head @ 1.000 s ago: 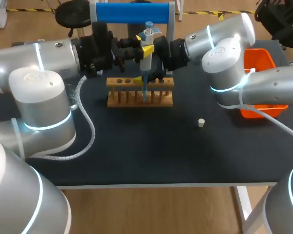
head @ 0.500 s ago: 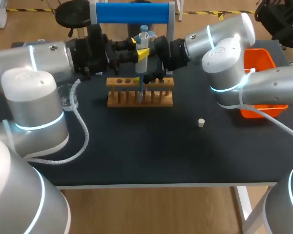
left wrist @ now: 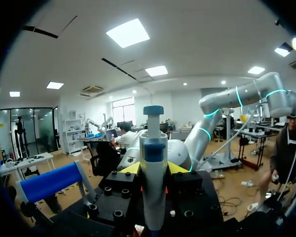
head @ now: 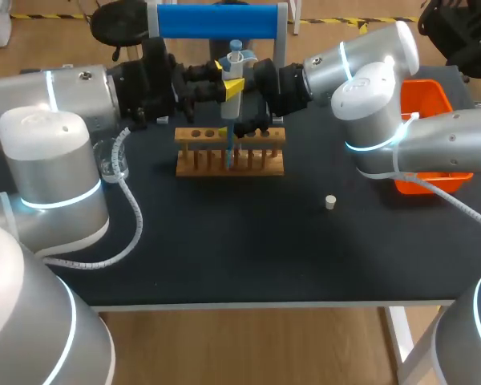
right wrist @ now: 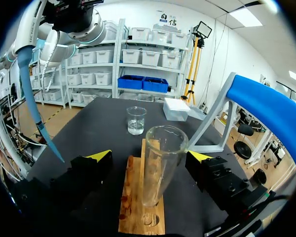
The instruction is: Invert the test tube, pick up the pipette, mount the tip to pipette, aspirate from beaker and dispense into the tube, eject the tip, return the pipette, and cap with the stopper.
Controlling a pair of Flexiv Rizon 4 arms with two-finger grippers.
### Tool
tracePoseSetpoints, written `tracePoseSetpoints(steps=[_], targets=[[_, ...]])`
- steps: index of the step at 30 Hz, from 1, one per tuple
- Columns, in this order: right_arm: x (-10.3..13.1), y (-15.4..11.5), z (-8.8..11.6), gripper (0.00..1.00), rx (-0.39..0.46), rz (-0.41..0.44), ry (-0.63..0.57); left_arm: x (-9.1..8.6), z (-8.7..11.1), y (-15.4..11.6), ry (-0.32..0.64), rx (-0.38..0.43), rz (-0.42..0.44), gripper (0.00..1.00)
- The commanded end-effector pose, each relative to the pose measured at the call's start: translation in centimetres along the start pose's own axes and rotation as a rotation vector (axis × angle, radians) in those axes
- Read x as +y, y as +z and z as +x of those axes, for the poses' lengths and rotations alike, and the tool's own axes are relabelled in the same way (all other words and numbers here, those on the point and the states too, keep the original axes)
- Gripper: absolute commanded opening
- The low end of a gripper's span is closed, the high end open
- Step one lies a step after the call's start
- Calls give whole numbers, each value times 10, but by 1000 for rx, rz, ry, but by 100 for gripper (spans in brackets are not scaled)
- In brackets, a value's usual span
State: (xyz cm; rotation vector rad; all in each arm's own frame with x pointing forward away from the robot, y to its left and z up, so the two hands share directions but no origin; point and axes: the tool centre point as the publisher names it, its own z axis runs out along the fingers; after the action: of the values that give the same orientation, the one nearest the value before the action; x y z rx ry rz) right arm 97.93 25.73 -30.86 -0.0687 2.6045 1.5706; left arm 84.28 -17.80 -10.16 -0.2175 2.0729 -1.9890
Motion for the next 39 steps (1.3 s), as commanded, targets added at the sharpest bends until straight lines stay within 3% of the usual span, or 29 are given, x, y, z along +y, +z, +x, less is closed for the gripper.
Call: tracePoseSetpoints(steps=[1, 11, 21, 30, 39], targets=[[-1, -13, 0, 100, -5, -1, 4, 0, 0, -1, 0, 2, 3, 0], [-8, -62, 2, 100, -52, -10, 43, 0, 0, -1, 0, 2, 3, 0], [-3, -120, 25, 100, -64, -43, 52, 0, 0, -1, 0, 2, 3, 0], [23, -171, 50, 100, -26, -237, 161, 0, 0, -1, 0, 2, 3, 0], [53, -193, 78, 100, 14, -361, 155, 0, 0, -1, 0, 2, 3, 0]])
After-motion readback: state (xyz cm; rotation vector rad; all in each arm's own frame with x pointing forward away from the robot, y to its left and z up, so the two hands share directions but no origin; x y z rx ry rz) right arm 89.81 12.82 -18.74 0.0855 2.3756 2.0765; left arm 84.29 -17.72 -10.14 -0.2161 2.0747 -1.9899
